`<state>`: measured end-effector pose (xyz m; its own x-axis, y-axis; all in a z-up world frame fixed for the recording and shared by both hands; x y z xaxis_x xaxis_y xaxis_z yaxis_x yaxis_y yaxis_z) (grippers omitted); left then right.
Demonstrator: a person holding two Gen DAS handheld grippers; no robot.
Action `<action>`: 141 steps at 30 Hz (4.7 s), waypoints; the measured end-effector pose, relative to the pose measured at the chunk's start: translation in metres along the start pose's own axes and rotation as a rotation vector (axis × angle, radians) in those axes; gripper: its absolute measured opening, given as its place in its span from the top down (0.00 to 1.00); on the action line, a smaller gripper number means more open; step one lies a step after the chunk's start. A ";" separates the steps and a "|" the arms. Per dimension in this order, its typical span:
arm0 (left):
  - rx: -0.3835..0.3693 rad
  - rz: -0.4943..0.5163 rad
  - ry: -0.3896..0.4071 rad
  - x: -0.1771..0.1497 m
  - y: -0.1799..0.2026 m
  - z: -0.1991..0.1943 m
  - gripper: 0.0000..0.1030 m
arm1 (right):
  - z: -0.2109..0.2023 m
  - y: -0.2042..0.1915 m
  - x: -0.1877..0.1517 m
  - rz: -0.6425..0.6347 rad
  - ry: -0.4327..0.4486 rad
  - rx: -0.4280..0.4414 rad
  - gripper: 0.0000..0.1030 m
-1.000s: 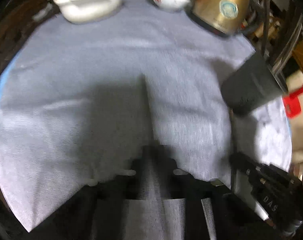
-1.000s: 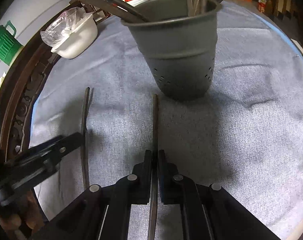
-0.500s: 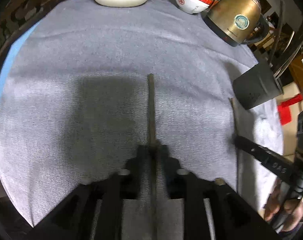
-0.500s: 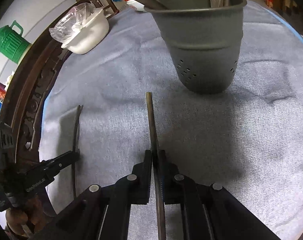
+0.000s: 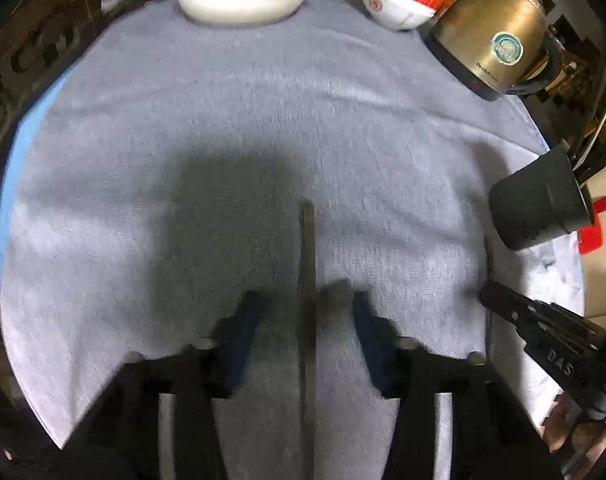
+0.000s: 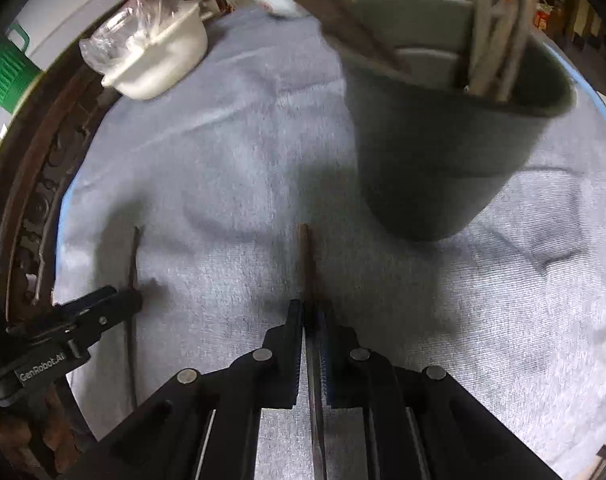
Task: Organize utensils
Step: 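Lift both held chopsticks upright and carry them over the grey holder cup, then lower the left gripper's chopstick into the cup while the right gripper lowers its own, then open both grippers releasing the chopsticks and pull back from the cup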
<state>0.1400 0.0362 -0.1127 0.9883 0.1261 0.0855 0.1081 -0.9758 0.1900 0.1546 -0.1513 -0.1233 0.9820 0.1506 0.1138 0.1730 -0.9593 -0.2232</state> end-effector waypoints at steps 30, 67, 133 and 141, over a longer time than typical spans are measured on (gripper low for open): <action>-0.222 -0.056 0.309 -0.039 -0.026 -0.082 0.94 | -0.095 0.048 -0.066 0.119 0.307 0.186 0.94; -0.140 -0.004 0.848 -0.147 -0.025 -0.167 0.93 | -0.198 0.007 -0.148 0.021 0.834 -0.048 0.94; -0.206 0.243 0.787 0.035 0.164 -0.164 0.70 | -0.217 0.055 -0.018 0.030 0.831 -0.059 0.93; -0.240 0.166 0.914 0.004 0.123 -0.224 0.37 | -0.242 0.071 -0.039 0.114 0.879 -0.099 0.80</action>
<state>0.1332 -0.0433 0.1300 0.5125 0.1789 0.8399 -0.1508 -0.9441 0.2931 0.1100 -0.2827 0.0906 0.5727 -0.1463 0.8066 0.0303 -0.9795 -0.1992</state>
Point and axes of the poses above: each gripper's, at about its wrist camera, not at the fingertips, and z roughly the way its jaws point, y to its right, x to its top, the point moved 4 cm from there along z, roughly the way its jaws point, and after that the axes turned 10 degrees about -y, right-handed, at the moved point
